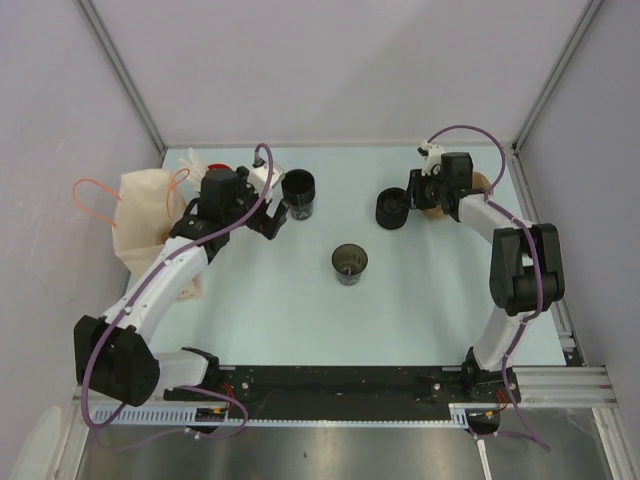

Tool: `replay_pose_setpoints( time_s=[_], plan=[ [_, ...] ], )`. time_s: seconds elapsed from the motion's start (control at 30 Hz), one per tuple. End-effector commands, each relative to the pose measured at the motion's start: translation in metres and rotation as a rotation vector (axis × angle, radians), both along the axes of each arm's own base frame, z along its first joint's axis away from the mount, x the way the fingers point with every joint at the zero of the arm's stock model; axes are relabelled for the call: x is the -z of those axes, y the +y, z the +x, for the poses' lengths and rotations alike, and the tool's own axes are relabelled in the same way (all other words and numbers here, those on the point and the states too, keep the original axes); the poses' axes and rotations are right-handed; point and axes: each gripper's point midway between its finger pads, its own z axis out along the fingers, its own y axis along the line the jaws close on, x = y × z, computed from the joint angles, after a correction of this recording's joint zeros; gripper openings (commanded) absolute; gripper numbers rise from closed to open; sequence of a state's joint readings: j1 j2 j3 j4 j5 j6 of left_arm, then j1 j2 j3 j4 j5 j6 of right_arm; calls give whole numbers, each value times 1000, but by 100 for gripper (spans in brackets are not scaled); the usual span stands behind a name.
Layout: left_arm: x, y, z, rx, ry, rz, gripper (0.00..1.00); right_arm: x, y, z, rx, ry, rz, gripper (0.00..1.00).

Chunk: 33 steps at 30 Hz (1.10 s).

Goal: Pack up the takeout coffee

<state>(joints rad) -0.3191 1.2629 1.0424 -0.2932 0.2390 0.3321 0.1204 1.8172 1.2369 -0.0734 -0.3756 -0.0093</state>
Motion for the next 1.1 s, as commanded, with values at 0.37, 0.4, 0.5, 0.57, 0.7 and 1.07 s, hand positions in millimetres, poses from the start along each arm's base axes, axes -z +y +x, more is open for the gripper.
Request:
replay_pose_setpoints(
  time_s=[0.37,0.4,0.5,0.57,0.7,1.07],
  plan=[
    [-12,-4,2,11,-46,-33,99,-49,-2,15,24,-124,15,22],
    [-12,-4,2,12,-45,-33,99,-53,-4,15,28,-130,14,22],
    [-11,-4,2,12,-44,-33,99,-66,-6,14,19,-173,-9,22],
    [-11,-5,2,11,-44,-34,100,-78,-7,12,18,-200,-11,21],
    [-11,-5,2,14,-45,-36,99,-97,-8,9,4,-245,-14,22],
    [-40,-29,-15,168,-81,-114,99,-158,44,-56,-360,-324,145,23]
  ],
)
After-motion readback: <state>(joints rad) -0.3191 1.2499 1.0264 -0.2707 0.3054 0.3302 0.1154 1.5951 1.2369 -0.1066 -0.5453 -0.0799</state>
